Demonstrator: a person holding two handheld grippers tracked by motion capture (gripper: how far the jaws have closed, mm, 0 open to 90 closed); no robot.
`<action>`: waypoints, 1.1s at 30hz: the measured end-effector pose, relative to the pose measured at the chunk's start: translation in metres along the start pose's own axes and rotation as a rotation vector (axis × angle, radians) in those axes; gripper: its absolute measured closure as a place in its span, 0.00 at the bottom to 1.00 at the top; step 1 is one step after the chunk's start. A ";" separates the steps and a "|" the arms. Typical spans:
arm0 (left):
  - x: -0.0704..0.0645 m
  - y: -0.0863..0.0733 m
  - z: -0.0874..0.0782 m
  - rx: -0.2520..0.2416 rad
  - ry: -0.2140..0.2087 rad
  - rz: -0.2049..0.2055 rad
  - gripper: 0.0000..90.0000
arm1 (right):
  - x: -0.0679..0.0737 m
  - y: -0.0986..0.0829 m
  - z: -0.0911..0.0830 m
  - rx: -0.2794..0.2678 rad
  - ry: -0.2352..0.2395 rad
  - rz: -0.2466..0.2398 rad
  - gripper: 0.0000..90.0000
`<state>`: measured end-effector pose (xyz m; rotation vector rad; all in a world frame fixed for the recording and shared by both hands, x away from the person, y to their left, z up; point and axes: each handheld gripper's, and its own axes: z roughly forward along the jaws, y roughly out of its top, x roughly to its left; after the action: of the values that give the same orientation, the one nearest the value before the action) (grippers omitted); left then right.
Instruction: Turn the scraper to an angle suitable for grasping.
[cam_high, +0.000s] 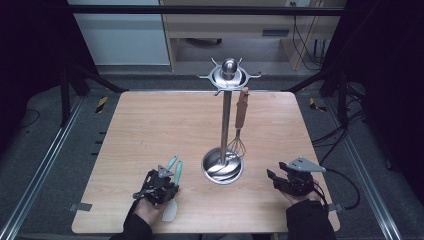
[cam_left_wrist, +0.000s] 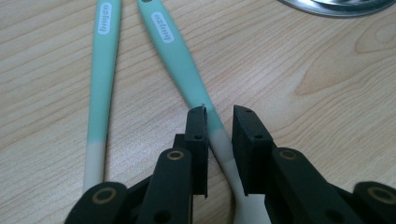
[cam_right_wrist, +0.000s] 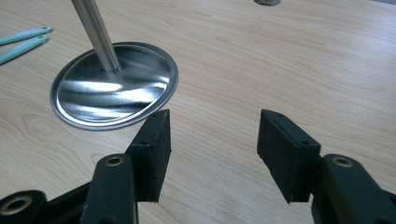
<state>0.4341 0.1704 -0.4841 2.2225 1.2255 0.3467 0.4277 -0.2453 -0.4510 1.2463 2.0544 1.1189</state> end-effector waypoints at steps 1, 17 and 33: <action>0.001 0.000 0.000 0.000 -0.006 0.001 0.85 | 0.000 0.000 0.000 0.000 0.000 -0.001 0.49; 0.007 -0.003 -0.009 0.022 -0.020 0.071 0.88 | -0.001 0.000 -0.002 -0.003 0.002 -0.001 0.49; 0.003 -0.012 -0.012 0.049 -0.013 0.001 0.83 | -0.001 0.000 -0.002 0.000 0.004 -0.001 0.49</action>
<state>0.4217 0.1817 -0.4812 2.2633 1.2381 0.3052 0.4269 -0.2473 -0.4502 1.2436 2.0572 1.1220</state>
